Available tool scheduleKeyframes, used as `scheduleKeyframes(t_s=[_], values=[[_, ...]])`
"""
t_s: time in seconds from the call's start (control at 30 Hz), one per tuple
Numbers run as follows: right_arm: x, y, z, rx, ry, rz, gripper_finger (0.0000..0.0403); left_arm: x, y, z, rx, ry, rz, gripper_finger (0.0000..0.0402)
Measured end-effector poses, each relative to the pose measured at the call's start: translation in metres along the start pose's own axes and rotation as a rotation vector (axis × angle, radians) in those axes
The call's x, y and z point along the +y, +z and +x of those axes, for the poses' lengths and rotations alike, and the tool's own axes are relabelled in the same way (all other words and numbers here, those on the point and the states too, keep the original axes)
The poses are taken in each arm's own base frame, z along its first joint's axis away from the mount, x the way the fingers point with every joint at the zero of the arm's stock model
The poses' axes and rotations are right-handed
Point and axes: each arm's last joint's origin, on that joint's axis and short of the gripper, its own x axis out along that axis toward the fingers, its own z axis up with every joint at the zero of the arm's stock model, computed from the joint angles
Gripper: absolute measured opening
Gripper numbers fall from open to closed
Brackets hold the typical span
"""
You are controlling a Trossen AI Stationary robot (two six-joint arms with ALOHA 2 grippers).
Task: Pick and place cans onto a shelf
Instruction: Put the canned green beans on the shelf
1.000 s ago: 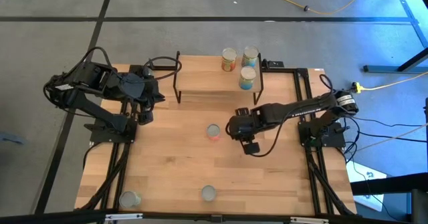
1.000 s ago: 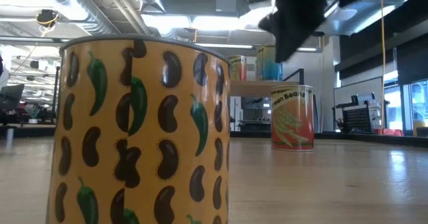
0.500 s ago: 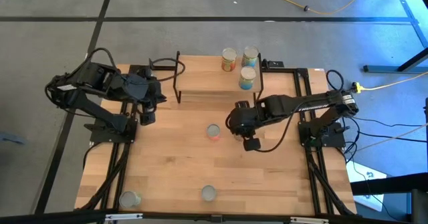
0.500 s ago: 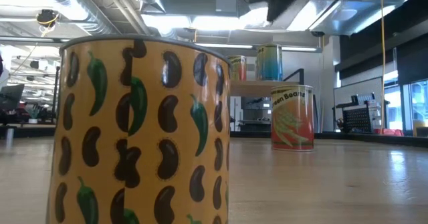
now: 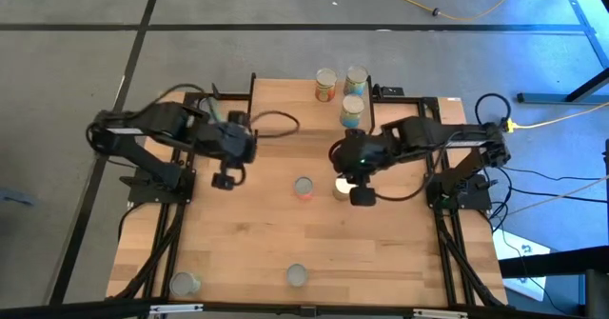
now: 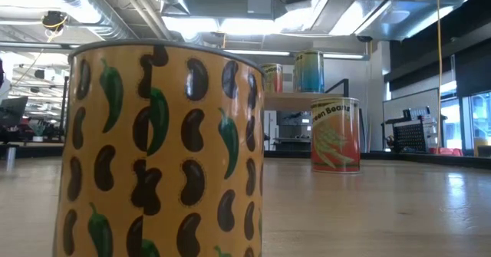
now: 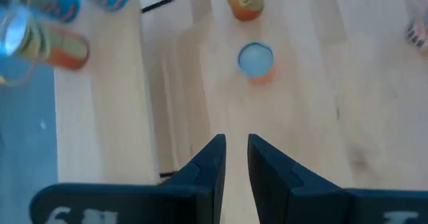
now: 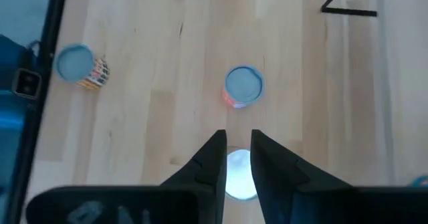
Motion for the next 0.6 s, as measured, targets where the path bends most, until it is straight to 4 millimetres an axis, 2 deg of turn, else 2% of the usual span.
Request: scheduleKeyframes(t_s=[0.37, 0.6], values=[[-0.004, 0.002, -0.054, -0.081, 0.006, 0.007, 0.0069, -0.015, 0.054, 0.064, -0.137, -0.088, 0.413, 0.0057], [-0.009, -0.007, -0.1, -0.216, 0.014, -0.001, 0.0069, -0.018, 0.077, 0.11, -0.206, -0.149, 0.523, 0.0057]])
